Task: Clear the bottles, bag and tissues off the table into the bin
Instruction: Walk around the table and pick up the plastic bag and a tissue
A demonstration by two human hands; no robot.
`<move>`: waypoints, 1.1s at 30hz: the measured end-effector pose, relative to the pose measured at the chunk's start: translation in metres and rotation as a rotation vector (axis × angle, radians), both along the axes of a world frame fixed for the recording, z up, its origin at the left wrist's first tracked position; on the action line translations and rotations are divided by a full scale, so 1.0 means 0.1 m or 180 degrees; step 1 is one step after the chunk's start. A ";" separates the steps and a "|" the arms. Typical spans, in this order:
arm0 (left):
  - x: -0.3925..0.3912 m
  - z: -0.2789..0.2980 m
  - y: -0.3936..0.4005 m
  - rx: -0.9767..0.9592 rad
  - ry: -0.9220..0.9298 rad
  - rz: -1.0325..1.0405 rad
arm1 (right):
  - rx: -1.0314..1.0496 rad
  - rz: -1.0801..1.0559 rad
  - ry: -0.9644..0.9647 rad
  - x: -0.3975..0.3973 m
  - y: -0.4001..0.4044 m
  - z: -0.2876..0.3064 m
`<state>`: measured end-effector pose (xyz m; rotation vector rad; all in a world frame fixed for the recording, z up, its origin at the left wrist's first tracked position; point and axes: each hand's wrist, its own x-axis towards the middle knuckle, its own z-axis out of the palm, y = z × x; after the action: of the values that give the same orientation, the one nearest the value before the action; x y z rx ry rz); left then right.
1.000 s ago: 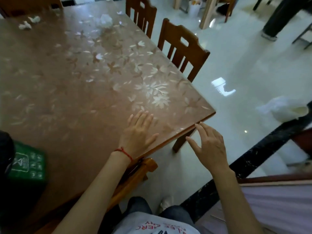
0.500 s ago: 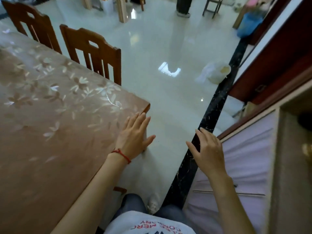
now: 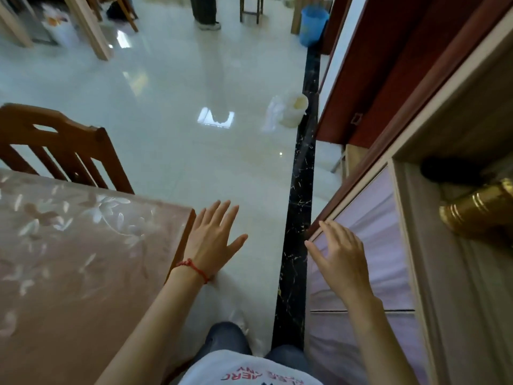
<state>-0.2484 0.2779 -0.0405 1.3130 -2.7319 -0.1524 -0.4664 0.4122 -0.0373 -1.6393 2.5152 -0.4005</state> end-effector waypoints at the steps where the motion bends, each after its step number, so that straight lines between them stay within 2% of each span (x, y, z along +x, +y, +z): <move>1: -0.02 -0.01 -0.10 0.0019 0.0004 -0.0031 | 0.0014 -0.0024 0.0003 -0.02 -0.07 0.00; 14: -0.72 -0.03 -1.19 0.0056 0.0154 -0.0172 | -0.0084 -0.0096 0.0174 -0.64 -1.13 0.06; 23: -1.55 0.04 -2.11 -0.0053 0.0230 0.0101 | -0.0135 0.0301 0.0267 -1.48 -2.31 0.14; 33: -2.03 0.01 -3.11 0.0004 0.0135 0.0351 | -0.0070 0.0511 0.0321 -2.09 -3.46 0.13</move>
<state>-0.4516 -0.0329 -0.0396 1.4394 -2.6173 -0.1707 -0.6756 0.0665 -0.0243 -1.8987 2.4319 -0.3376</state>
